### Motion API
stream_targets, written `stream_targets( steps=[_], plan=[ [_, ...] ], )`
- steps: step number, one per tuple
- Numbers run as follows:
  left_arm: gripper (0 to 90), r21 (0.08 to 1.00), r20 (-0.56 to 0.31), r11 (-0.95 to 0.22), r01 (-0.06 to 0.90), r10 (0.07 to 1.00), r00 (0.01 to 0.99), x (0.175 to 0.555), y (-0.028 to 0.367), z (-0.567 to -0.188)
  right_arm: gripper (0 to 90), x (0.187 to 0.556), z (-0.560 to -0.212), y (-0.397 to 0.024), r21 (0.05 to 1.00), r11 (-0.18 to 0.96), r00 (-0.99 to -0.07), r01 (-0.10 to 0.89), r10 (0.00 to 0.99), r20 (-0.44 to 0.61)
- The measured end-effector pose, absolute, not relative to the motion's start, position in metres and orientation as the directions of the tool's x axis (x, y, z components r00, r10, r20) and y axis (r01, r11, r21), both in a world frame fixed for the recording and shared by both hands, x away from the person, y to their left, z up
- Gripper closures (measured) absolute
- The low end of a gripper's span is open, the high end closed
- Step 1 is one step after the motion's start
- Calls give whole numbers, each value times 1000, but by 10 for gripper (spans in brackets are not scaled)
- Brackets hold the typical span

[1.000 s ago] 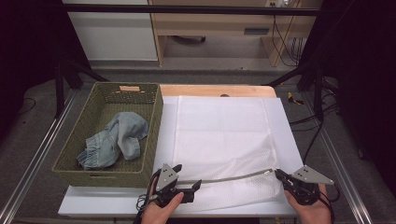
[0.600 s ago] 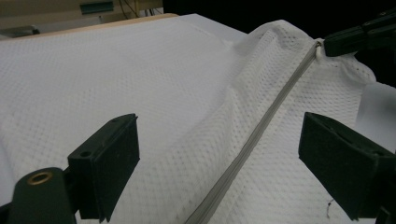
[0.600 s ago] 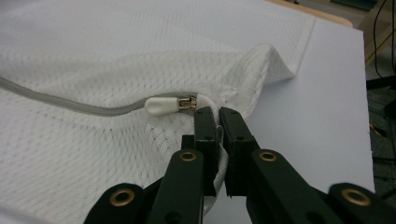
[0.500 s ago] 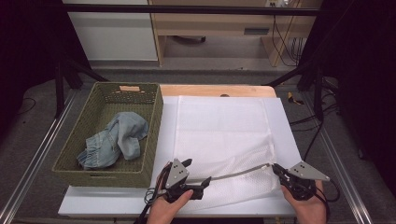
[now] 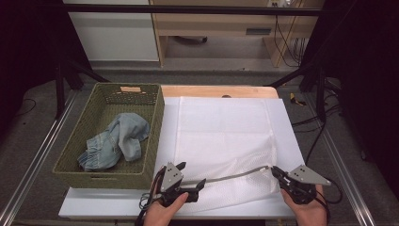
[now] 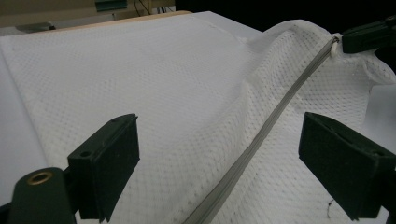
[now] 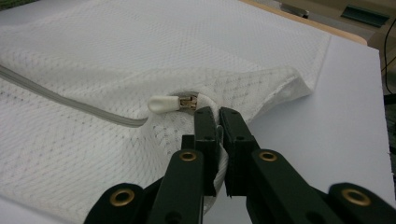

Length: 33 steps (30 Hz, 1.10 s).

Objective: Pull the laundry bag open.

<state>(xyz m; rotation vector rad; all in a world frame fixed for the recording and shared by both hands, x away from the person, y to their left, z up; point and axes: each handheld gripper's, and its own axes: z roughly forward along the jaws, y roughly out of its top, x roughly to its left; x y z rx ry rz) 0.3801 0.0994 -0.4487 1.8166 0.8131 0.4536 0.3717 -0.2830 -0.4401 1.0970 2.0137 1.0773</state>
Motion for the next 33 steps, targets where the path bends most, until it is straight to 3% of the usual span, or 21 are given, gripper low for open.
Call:
stream_targets(
  steps=[13,19,30,33],
  plan=[
    [162,941,-27,-231,246,675,738,381,82,-417,864,365,-435,-284,881,289,-421,375,900,-116],
    [163,953,-45,-198,229,657,753,395,40,-407,864,362,-436,-286,885,285,-417,368,901,-117],
    [205,940,9,-283,190,578,816,423,-37,-404,863,362,-436,-291,894,254,-405,369,910,-92],
    [205,947,-4,-260,189,579,815,423,-46,-406,863,362,-437,-294,896,236,-401,377,913,-71]
  ],
)
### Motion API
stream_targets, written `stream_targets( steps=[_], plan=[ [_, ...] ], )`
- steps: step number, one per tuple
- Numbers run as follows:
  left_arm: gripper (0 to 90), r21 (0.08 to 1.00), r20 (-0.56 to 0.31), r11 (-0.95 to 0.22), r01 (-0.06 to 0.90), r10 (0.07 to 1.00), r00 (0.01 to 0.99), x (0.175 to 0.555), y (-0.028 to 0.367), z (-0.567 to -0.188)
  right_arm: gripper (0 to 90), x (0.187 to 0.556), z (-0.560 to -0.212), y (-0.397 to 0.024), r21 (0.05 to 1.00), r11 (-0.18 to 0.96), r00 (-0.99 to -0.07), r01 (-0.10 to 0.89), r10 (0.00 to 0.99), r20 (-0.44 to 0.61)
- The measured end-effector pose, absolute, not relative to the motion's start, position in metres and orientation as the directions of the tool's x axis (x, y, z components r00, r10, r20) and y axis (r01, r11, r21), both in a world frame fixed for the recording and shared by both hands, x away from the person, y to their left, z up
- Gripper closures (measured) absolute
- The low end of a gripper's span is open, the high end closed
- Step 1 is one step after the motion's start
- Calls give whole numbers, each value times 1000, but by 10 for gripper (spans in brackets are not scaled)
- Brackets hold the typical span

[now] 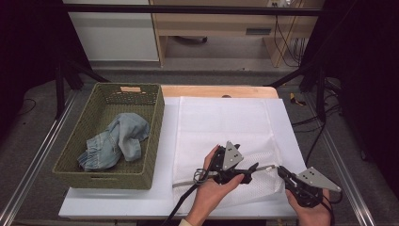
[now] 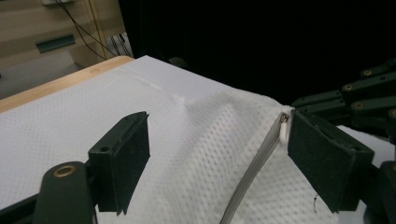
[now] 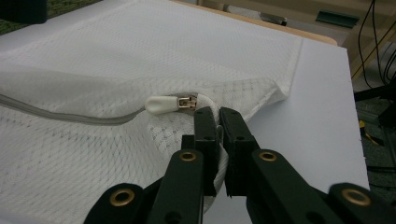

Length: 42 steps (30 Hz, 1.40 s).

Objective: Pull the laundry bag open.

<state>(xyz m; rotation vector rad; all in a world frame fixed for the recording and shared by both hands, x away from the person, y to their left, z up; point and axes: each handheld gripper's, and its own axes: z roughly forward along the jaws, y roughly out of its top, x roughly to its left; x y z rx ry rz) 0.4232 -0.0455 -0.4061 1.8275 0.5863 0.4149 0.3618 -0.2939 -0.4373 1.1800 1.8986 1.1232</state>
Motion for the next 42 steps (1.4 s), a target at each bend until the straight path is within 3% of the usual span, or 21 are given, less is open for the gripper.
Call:
stream_targets(
  steps=[6,13,27,36,42],
  plan=[
    [214,942,0,-272,196,586,811,416,-47,-418,863,363,-439,-294,893,242,-408,380,910,-73],
    [247,947,-96,-200,250,567,818,410,-40,-432,863,363,-440,-294,890,248,-413,382,908,-76],
    [587,938,-147,-209,276,481,864,406,-62,-444,862,361,-441,-292,885,268,-421,380,902,-93],
    [668,921,-136,-262,287,475,869,404,-74,-454,862,357,-440,-286,883,300,-436,362,891,-125],
    [717,918,-185,-226,325,479,858,410,-76,-458,862,357,-440,-284,880,307,-443,362,887,-128]
  ],
)
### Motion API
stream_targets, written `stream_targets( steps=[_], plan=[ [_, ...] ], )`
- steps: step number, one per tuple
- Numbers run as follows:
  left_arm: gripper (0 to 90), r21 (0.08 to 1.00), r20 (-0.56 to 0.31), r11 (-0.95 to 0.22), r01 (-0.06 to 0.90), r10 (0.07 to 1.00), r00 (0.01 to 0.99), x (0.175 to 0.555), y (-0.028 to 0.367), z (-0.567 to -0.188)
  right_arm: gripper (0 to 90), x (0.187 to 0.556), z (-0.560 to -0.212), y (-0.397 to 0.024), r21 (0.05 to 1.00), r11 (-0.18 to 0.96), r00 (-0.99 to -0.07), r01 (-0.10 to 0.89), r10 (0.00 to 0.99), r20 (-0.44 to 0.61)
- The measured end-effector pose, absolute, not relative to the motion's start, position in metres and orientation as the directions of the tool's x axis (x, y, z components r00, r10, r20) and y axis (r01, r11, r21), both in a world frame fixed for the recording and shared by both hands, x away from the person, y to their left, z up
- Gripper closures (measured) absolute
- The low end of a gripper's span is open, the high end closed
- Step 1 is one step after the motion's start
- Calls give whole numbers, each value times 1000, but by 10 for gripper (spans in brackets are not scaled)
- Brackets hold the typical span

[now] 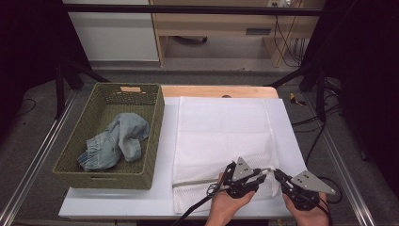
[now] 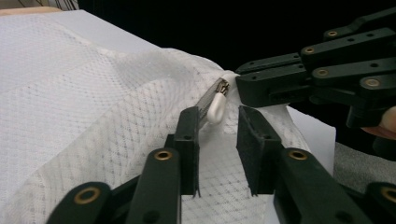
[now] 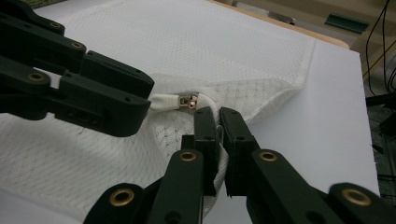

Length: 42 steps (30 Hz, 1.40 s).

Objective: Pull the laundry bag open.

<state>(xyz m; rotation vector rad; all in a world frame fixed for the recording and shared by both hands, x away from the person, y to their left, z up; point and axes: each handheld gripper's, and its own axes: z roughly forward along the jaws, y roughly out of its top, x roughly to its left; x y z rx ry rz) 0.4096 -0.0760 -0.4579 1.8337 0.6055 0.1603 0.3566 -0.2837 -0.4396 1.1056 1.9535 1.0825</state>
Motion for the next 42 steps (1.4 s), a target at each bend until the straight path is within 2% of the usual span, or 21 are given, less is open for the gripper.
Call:
stream_targets(
  steps=[11,16,31,42],
  plan=[
    [778,914,-194,-232,332,467,863,412,-85,-460,862,356,-439,-280,874,322,-456,364,880,-134],
    [839,912,-201,-228,342,478,855,412,-86,-459,863,355,-440,-280,873,327,-459,363,878,-138],
    [863,906,-217,-220,362,494,842,406,-89,-461,859,355,-438,-281,852,320,-461,415,881,-107],
    [864,897,-236,-209,389,520,821,404,-91,-462,864,355,-436,-278,835,340,-450,431,884,-128]
  ],
)
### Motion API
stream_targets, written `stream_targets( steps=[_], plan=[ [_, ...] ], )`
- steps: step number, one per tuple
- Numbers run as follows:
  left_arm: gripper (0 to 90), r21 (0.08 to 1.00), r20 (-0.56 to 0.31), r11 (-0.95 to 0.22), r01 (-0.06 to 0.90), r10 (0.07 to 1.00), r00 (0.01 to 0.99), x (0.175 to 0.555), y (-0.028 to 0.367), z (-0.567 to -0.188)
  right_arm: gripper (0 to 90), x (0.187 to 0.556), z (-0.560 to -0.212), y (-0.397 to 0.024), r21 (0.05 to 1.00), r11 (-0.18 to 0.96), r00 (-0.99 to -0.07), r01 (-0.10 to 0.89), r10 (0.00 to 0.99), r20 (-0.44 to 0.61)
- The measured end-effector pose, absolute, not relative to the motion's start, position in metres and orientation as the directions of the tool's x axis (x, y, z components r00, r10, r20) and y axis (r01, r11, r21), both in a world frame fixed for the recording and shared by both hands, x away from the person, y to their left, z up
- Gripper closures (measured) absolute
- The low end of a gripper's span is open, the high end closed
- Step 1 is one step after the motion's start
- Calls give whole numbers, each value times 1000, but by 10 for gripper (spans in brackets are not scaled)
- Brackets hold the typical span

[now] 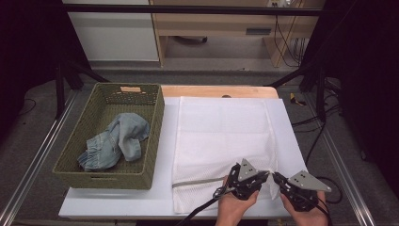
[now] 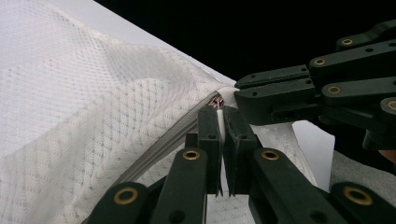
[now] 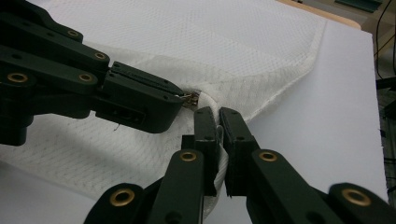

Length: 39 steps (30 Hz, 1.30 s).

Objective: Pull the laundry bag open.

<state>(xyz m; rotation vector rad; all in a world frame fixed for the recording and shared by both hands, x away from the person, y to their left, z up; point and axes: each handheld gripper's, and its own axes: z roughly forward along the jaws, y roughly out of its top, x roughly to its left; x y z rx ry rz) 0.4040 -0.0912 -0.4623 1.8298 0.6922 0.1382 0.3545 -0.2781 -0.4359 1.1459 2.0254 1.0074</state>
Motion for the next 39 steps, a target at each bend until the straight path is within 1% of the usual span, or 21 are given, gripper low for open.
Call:
stream_targets(
  steps=[8,18,20,30,39],
  plan=[
    [865,888,-239,-220,403,527,815,403,-91,-465,865,355,-436,-276,817,361,-443,450,884,-146],
    [865,876,-245,-226,426,552,797,404,-87,-468,866,355,-436,-274,806,365,-440,467,886,-146],
    [865,875,-261,-212,436,551,792,405,-86,-470,866,355,-436,-275,806,363,-440,468,886,-144],
    [864,883,-253,-209,420,542,802,403,-84,-472,863,354,-437,-275,799,364,-443,479,886,-138],
    [864,875,-248,-218,431,564,788,402,-84,-472,864,355,-438,-269,782,394,-440,483,881,-172]
  ],
)
